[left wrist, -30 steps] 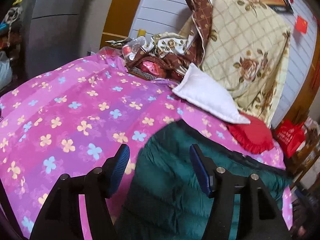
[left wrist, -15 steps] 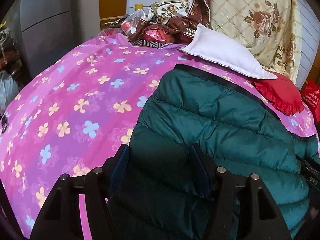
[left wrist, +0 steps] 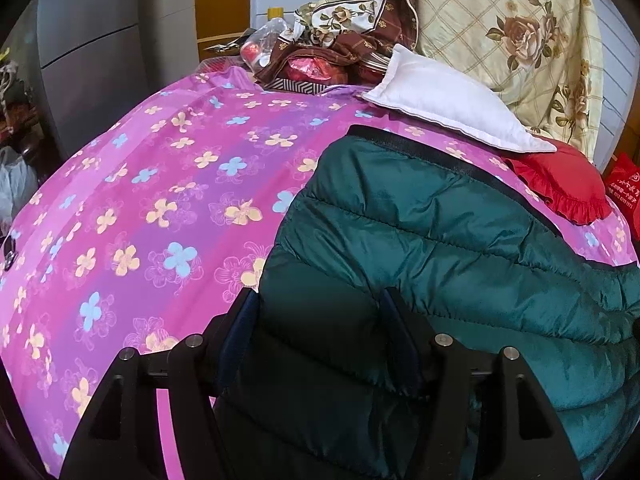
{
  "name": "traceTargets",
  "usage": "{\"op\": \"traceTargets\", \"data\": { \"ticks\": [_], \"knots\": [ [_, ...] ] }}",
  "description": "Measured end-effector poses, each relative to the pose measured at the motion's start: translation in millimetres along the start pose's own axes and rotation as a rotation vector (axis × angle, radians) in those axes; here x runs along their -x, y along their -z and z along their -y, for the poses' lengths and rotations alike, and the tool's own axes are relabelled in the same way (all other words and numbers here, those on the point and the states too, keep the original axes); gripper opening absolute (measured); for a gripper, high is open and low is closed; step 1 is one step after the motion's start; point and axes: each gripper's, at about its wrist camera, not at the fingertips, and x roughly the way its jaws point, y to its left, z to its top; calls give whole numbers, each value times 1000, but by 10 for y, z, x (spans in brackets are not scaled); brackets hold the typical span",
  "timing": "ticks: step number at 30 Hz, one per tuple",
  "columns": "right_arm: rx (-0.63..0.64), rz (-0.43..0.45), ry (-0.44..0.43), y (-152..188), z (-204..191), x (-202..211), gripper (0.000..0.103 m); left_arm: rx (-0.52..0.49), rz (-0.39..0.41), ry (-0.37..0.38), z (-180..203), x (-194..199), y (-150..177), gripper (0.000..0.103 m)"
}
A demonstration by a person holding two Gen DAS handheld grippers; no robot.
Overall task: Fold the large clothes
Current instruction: 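Lift the hem with both tools and fold it over toward the collar, then lower the folded hem onto the jacket and open both tools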
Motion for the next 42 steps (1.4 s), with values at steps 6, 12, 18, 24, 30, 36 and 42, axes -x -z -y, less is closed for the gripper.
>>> {"op": "traceTargets", "data": {
  "ticks": [6, 12, 18, 24, 30, 36, 42],
  "knots": [
    [-1, -61, 89, 127, 320, -122, 88, -26, -5, -6, 12, -32, -3, 46],
    [-80, -27, 54, 297, 496, -323, 93, -36, -11, 0, 36, -124, -3, 53],
    [-84, -40, 56, 263, 472, -124, 93, 11, -35, 34, -36, -130, -16, 55],
    [-56, 6, 22, 460, 414, 335, 93, 10, -19, 25, -26, -89, 19, 54],
    [-52, -35, 44, 704, 471, 247, 93, 31, -1, 31, -47, -65, 59, 55],
    [-67, -29, 64, 768, 471, 185, 96, 45, 4, 37, -74, 32, 88, 55],
    [-106, -10, 25, 729, 495, 472, 97, 27, 11, 63, -90, 283, 116, 54]
  ]
}}
